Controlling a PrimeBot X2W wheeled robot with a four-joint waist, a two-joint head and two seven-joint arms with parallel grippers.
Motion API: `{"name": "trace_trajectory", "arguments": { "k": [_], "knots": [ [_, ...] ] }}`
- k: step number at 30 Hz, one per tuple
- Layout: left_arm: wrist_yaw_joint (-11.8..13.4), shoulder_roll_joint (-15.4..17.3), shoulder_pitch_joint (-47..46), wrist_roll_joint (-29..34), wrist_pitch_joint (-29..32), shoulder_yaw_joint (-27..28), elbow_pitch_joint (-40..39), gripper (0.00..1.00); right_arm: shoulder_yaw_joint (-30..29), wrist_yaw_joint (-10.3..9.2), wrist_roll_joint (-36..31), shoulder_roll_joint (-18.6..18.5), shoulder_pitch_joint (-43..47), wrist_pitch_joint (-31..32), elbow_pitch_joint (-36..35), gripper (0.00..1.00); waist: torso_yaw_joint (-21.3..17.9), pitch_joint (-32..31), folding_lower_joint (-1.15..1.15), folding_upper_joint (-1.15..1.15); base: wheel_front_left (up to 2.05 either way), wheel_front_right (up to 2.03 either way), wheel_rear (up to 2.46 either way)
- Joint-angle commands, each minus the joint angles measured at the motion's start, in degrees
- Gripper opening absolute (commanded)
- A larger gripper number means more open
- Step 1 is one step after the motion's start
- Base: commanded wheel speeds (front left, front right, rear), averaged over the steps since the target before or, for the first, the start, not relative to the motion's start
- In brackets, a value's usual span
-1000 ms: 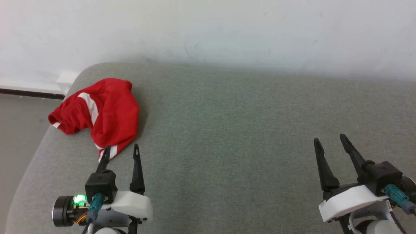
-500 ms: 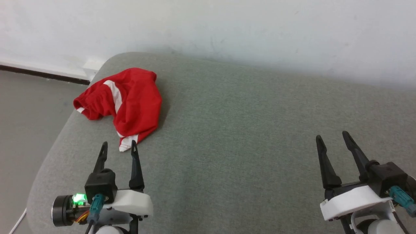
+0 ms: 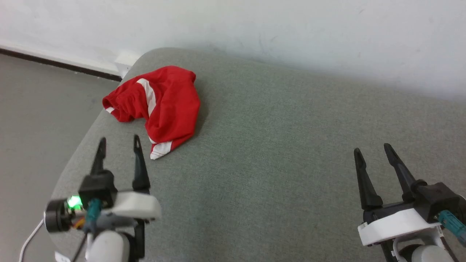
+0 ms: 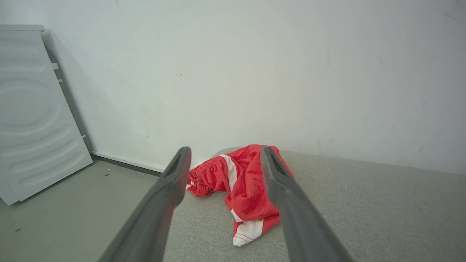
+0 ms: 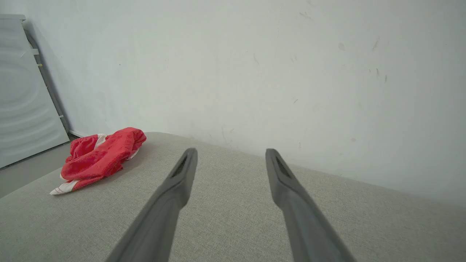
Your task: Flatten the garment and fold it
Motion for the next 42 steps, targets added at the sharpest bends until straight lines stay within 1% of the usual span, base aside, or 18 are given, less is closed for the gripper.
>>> {"name": "trace_trajectory", "arguments": {
  "k": [1,6,11,14,17,20,23,25,26,30,32,35,38,42],
  "knots": [
    [-0.8,1.0,-3.1,-0.7,-0.7,0.8,0.8,1.00,0.0,-0.07,0.0,0.1,-0.1,-0.7,-0.6,1.00,0.6,1.0,0.00,0.00,0.00,0.00,0.00],
    [-4.2,3.8,-11.7,-1.1,-1.3,1.9,4.7,1.00,0.3,-0.08,-1.2,0.1,-1.4,-1.3,-1.2,1.00,0.8,3.6,0.00,0.00,0.00,0.00,0.00],
    [-8.0,6.7,-22.3,-0.7,-1.6,0.4,14.8,1.00,0.2,-0.08,-1.9,-0.3,-3.1,-1.9,-1.8,1.00,0.1,6.9,0.00,0.00,0.00,0.00,0.00],
    [-11.1,8.4,-29.2,-0.8,1.5,-1.1,20.7,1.00,0.0,-0.08,-2.0,-0.8,-4.2,-2.3,-2.2,1.00,-0.6,9.0,0.00,0.00,0.00,0.00,0.00],
    [-14.8,11.0,-35.3,0.9,6.6,-4.0,26.2,1.00,0.0,-0.09,-2.0,-1.3,-5.3,-2.6,-2.7,1.00,-1.5,11.2,0.00,0.00,0.00,0.00,0.00],
    [-17.3,12.4,-40.5,0.4,12.3,-6.3,31.5,1.00,0.0,-0.09,-2.0,-1.7,-6.4,-3.0,-3.0,1.00,-2.8,13.5,0.00,0.00,0.00,0.00,0.00],
    [-18.2,12.9,-44.9,-2.7,18.1,-8.1,36.3,1.00,-0.2,-0.09,-1.9,-1.9,-7.4,-3.3,-3.4,1.00,-3.9,15.6,0.00,0.00,0.00,0.00,0.00],
    [-18.4,12.7,-47.0,-7.2,22.5,-10.4,38.8,1.00,0.0,-0.10,-1.9,-2.2,-8.0,-3.6,-3.6,1.00,-4.7,17.0,0.00,0.00,0.00,0.00,0.00],
    [-18.5,13.3,-47.9,-9.2,25.1,-12.3,39.6,1.00,0.2,-0.10,-1.9,-2.2,-8.3,-3.7,-3.7,1.00,-5.2,17.7,0.00,0.00,0.00,0.00,0.00],
    [-18.7,16.9,-50.6,-17.3,33.7,-18.6,41.2,1.00,0.6,-0.10,-2.0,-2.6,-9.7,-4.2,-4.3,1.00,-6.6,20.5,0.00,0.00,0.00,0.00,0.00],
    [-18.9,19.2,-51.4,-19.7,37.4,-22.0,41.9,1.00,0.7,-0.10,-2.0,-2.7,-10.5,-4.4,-4.6,1.00,-7.4,21.6,0.00,0.00,0.00,0.00,0.00],
    [-19.0,21.5,-51.7,-24.1,42.7,-25.9,42.9,1.00,0.7,-0.10,-1.9,-2.8,-11.3,-4.8,-4.8,1.00,-8.1,22.8,0.00,0.00,0.00,0.00,0.00],
    [-19.2,23.2,-52.0,-28.2,46.6,-29.8,43.2,1.00,0.8,-0.11,-1.9,-2.9,-11.8,-5.1,-4.9,1.00,-8.2,23.8,0.00,0.00,0.00,0.00,0.00],
    [-19.5,24.8,-53.2,-32.5,48.7,-34.0,43.8,1.00,1.2,-0.11,-1.8,-3.2,-12.4,-5.6,-5.0,1.00,-7.7,24.8,0.00,0.00,0.00,0.00,0.00]
  ]
}}
